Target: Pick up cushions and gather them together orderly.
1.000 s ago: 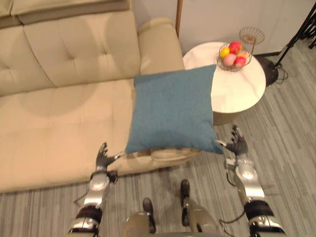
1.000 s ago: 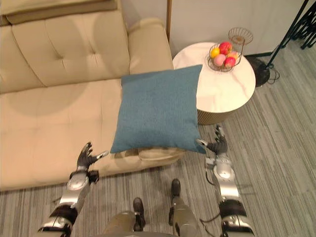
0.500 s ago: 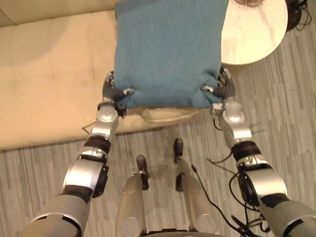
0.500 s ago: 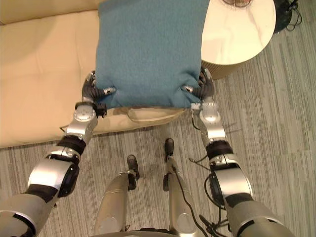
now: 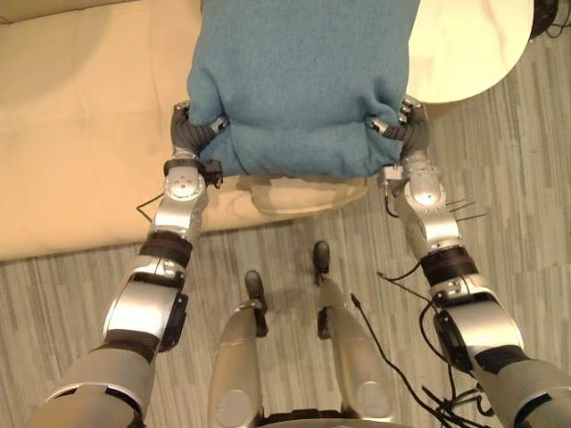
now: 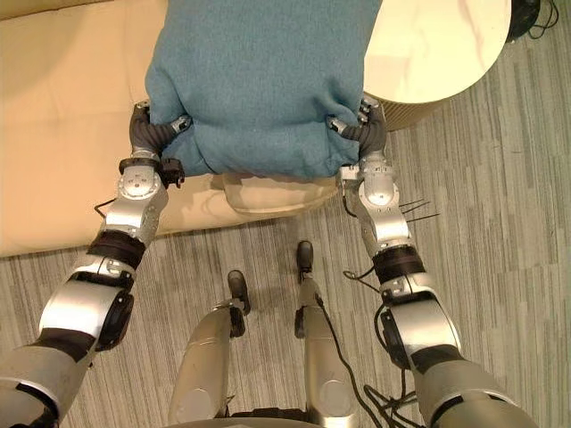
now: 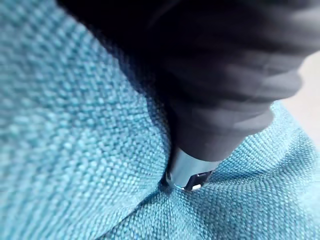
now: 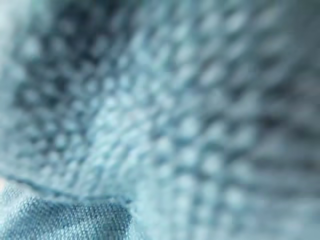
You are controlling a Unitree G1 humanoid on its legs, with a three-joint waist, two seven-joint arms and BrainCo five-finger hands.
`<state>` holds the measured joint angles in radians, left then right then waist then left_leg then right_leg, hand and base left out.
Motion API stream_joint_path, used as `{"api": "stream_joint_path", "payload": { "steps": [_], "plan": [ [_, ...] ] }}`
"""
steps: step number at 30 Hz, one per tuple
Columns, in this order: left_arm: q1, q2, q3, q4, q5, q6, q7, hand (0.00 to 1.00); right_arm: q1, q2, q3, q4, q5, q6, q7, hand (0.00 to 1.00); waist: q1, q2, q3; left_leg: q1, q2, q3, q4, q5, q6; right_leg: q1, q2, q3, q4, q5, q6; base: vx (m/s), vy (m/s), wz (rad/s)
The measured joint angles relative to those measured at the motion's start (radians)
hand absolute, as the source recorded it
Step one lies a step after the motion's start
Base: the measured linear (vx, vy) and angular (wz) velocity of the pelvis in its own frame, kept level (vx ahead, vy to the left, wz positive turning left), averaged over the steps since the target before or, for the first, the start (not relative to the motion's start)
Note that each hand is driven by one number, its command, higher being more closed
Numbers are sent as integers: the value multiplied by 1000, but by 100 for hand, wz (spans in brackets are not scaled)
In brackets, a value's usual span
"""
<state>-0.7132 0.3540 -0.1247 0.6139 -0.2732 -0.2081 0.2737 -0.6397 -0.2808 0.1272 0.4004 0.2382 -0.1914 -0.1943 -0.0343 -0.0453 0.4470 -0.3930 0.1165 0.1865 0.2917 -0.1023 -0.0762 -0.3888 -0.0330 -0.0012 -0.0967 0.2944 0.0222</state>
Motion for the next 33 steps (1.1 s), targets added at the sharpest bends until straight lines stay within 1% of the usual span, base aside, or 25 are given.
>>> {"api": "stream_joint_path", "payload": {
  "steps": [2,5,6,7,11,12,13,15,17,18,19,20,21,22,23,24,25,26,27,28,29,30,31,32,33],
  "plan": [
    [94,-29,0,-91,0,0,17,100,81,3,0,-76,-19,0,-2,100,-2,0,0,26,-6,-4,-15,7,4,20,-3,0,0,-8,9,51,-8,7],
    [230,-77,1,-199,2,0,25,100,192,29,-3,-175,-47,0,-4,100,-4,3,-4,83,-11,-7,-35,7,4,70,-4,0,0,-22,8,42,9,2],
    [327,-105,1,-271,3,0,32,100,271,52,-3,-245,-53,-2,-4,100,-5,5,-26,111,-12,-7,-49,6,5,92,-5,0,-1,-34,11,35,16,5],
    [386,-123,-1,-306,4,0,32,100,325,65,-3,-283,-54,-3,-4,100,-6,8,-56,112,-13,-8,-50,4,7,96,-6,0,-1,-45,4,41,15,7],
    [599,-171,-4,-459,10,0,31,100,476,107,1,-395,-84,-8,16,100,-2,18,-130,170,-11,-5,-62,-7,5,151,-4,-4,-1,-64,6,37,18,0],
    [669,-188,-5,-520,12,0,31,100,517,117,3,-425,-87,-17,26,100,-1,21,-159,189,-13,7,-73,-7,6,160,-5,3,-1,-67,10,17,27,-19],
    [728,-199,-6,-567,12,-2,30,100,550,125,12,-451,-91,-27,31,100,8,26,-186,206,-14,21,-77,-8,7,166,-6,14,0,-67,10,17,33,-27],
    [783,-206,-5,-608,12,-10,30,100,581,136,24,-481,-92,-39,44,100,25,31,-203,237,-15,48,-80,-9,8,175,-5,37,11,-68,12,-11,29,-37],
    [802,-210,-2,-616,12,-26,30,100,585,137,44,-494,-93,-48,45,100,31,39,-211,245,-15,59,-64,-11,13,169,-7,40,45,-75,21,-63,22,-22],
    [803,-211,-2,-617,12,-33,30,100,585,138,48,-502,-94,-52,45,100,33,41,-214,244,-14,63,-55,-11,13,150,-6,40,82,-82,31,-109,21,-10],
    [803,-211,-2,-618,12,-37,30,100,586,138,49,-505,-100,-64,45,100,34,41,-217,243,-13,64,-53,-2,28,138,-8,45,111,-87,51,-169,9,-8],
    [803,-213,-1,-619,12,-39,28,100,584,137,49,-504,-116,-70,45,100,37,44,-218,242,-7,65,-54,10,47,98,-15,40,259,-194,42,-186,6,7],
    [805,-213,-2,-619,12,-39,24,100,587,137,49,-504,-123,-72,45,100,34,45,-218,243,-6,57,-52,15,53,69,-26,28,392,-267,20,-197,-39,35],
    [813,-213,-2,-618,10,-39,14,100,597,137,50,-503,-128,-73,45,100,32,44,-219,253,-10,27,-48,24,50,61,-51,27,596,-381,19,-165,-103,71],
    [820,-211,-2,-618,4,-39,8,100,600,135,51,-501,-130,-73,45,100,31,45,-220,255,-13,-15,-47,41,40,93,-70,41,720,-457,57,-155,-153,81],
    [821,-211,-2,-618,1,-39,7,100,600,134,53,-501,-130,-73,45,100,31,45,-222,248,-14,-37,-48,51,33,114,-74,52,751,-486,70,-147,-232,100],
    [821,-211,-2,-618,-4,-41,5,100,600,128,61,-500,-134,-77,44,100,33,44,-232,212,-15,-84,-54,82,15,155,-69,67,747,-537,66,-187,-290,97],
    [821,-212,0,-620,-9,-42,5,100,593,111,75,-496,-135,-83,44,100,52,46,-250,161,-12,-125,-83,136,-5,161,-43,81,657,-573,48,-194,-303,95],
    [823,-215,0,-620,-14,-42,5,100,587,99,80,-492,-135,-84,45,100,55,57,-261,132,-8,-145,-111,171,-15,160,-31,76,600,-577,43,-230,-288,89],
    [826,-235,-1,-620,-22,-42,5,100,572,69,80,-474,-134,-85,45,100,58,117,-272,83,29,-201,-181,242,-34,153,13,28,503,-542,12,-205,-202,73],
    [832,-242,-1,-621,-24,-42,2,100,565,59,80,-449,-134,-86,45,100,59,140,-272,80,49,-218,-218,264,-34,155,33,0,474,-524,-5,-297,-252,87],
    [849,-246,-1,-622,-30,-42,-6,100,560,53,80,-386,-134,-80,45,100,60,159,-273,84,89,-211,-277,255,-51,157,61,-52,462,-498,-31,-290,-268,94],
    [856,-248,-11,-622,-42,-40,-9,100,571,45,77,-350,-134,-62,44,100,59,158,-273,86,112,-153,-311,162,-51,166,59,-102,438,-474,-59,-279,-264,105],
    [855,-248,-19,-624,-47,-39,-10,100,572,38,76,-336,-134,-59,43,100,56,147,-268,80,112,-105,-307,145,-44,173,42,-130,415,-462,-66,-258,-211,131],
    [854,-250,-39,-624,-49,-39,-15,100,574,26,62,-321,-134,-48,42,100,47,138,-264,64,93,-19,-254,147,-41,176,8,-176,388,-439,-78,-301,-151,135]
  ]
}}
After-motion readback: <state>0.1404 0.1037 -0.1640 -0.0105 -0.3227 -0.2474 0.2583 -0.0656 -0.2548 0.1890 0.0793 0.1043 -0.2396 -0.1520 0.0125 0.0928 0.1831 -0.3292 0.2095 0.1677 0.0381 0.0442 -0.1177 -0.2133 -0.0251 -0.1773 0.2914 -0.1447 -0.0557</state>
